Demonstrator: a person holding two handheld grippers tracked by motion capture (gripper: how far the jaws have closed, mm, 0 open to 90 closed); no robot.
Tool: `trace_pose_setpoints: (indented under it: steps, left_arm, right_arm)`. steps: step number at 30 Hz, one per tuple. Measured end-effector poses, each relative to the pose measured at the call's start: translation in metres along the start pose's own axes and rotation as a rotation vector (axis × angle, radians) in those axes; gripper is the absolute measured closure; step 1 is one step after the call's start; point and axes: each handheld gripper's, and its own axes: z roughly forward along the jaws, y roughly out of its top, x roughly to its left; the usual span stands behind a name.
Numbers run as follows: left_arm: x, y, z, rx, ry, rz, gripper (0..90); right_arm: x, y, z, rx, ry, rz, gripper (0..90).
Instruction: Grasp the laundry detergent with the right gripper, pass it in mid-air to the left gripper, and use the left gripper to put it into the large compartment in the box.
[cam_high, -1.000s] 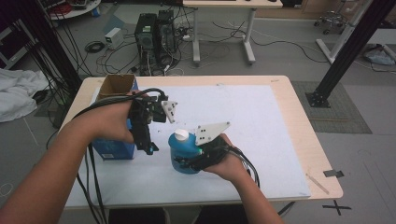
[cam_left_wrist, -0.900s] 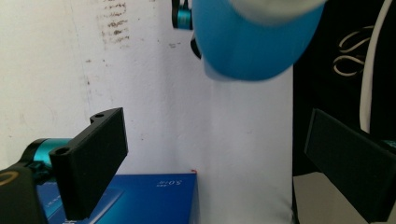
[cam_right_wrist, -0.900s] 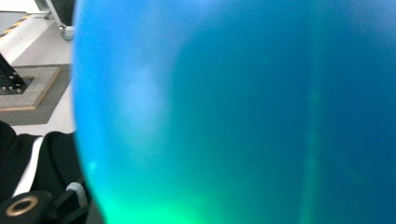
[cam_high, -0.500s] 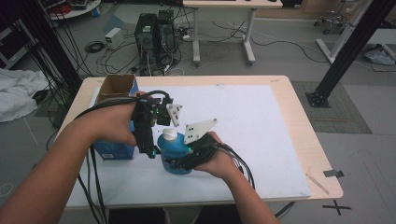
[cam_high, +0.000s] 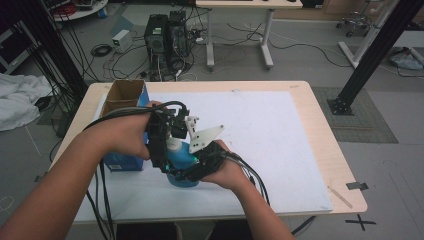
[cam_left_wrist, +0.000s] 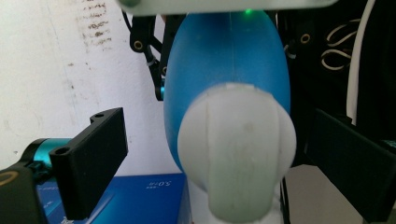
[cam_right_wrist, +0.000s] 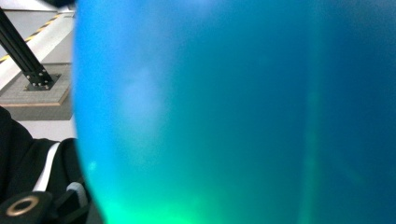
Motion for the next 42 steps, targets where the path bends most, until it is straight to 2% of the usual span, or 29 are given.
trace_pose_setpoints:
  steps: [4, 19, 26, 30, 32, 42]
  left_arm:
    - [0.0, 0.003, 0.003, 0.027, 0.0, -0.001, 6.0]
    - [-0.002, 0.01, 0.011, 0.034, -0.012, 0.019, 6.0]
    - [-0.001, 0.011, 0.013, 0.034, 0.001, 0.015, 6.1]
    - [-0.001, 0.011, 0.015, 0.043, -0.002, 0.013, 6.1]
    - [-0.001, 0.01, 0.015, 0.055, -0.005, 0.022, 9.5]
    - [-0.001, 0.012, 0.018, 0.069, 0.0, 0.03, 10.1]
  right_arm:
    - [0.001, 0.001, 0.002, 0.001, 0.003, -0.002, 46.6]
    - [0.002, 0.002, 0.002, -0.005, 0.005, 0.003, 46.6]
    - [0.002, 0.003, 0.002, -0.007, 0.004, 0.002, 46.6]
    - [0.002, 0.003, 0.002, -0.007, 0.005, 0.003, 46.5]
    - [0.002, 0.003, 0.002, -0.008, 0.007, 0.005, 46.6]
    - [0.002, 0.003, 0.003, -0.008, 0.004, 0.006, 46.6]
